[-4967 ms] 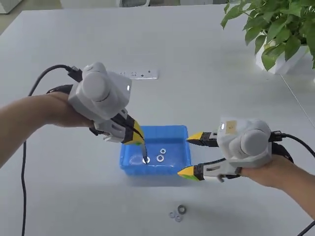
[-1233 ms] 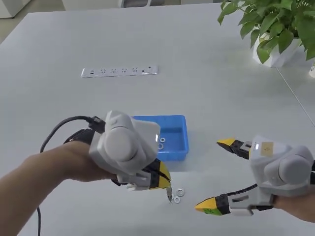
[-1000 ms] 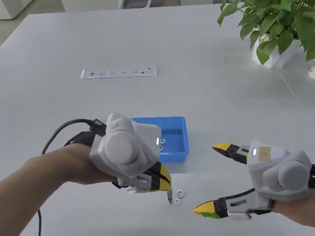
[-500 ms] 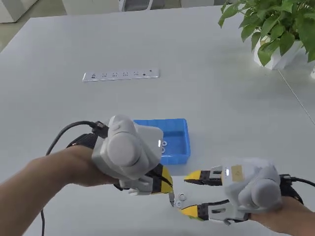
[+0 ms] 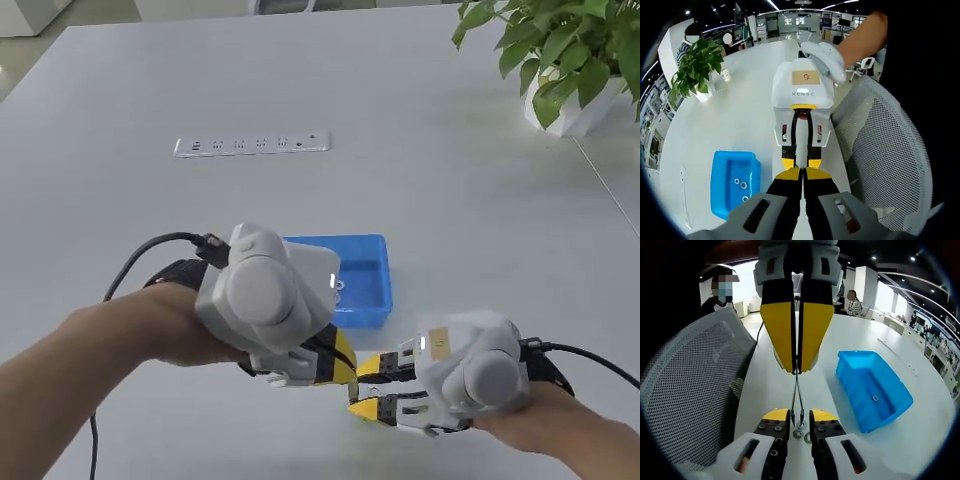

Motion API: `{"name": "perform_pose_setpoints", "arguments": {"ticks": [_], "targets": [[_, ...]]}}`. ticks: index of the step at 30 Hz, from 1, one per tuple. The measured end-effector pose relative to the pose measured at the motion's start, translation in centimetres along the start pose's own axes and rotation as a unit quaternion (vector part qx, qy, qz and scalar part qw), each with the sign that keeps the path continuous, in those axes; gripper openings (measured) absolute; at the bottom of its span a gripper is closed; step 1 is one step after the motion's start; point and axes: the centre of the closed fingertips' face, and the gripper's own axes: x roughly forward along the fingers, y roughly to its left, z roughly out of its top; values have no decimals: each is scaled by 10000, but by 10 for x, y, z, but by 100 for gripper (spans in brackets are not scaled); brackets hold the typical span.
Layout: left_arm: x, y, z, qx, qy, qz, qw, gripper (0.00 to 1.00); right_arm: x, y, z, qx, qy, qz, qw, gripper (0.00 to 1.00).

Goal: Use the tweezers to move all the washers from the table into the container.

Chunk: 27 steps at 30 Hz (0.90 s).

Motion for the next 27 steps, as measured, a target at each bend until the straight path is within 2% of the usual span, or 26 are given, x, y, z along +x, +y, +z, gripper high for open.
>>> {"name": "perform_pose_setpoints", "arguments": {"ticks": [5,13,18,27], "targets": [[0,1,0,-17,-1,8,10000,3,2,3,-1,-46,90,99,9999,11],[0,0,-1,-41,1,1,10000,3,3,4,-1,28,120,41,9999,9],[1,-1,1,-38,-29,-17,10000,3,3,4,-1,-20,315,33,9995,8],[1,0,1,-2,-41,-11,10000,4,2,3,-2,99,276,-11,9996,6]]}}
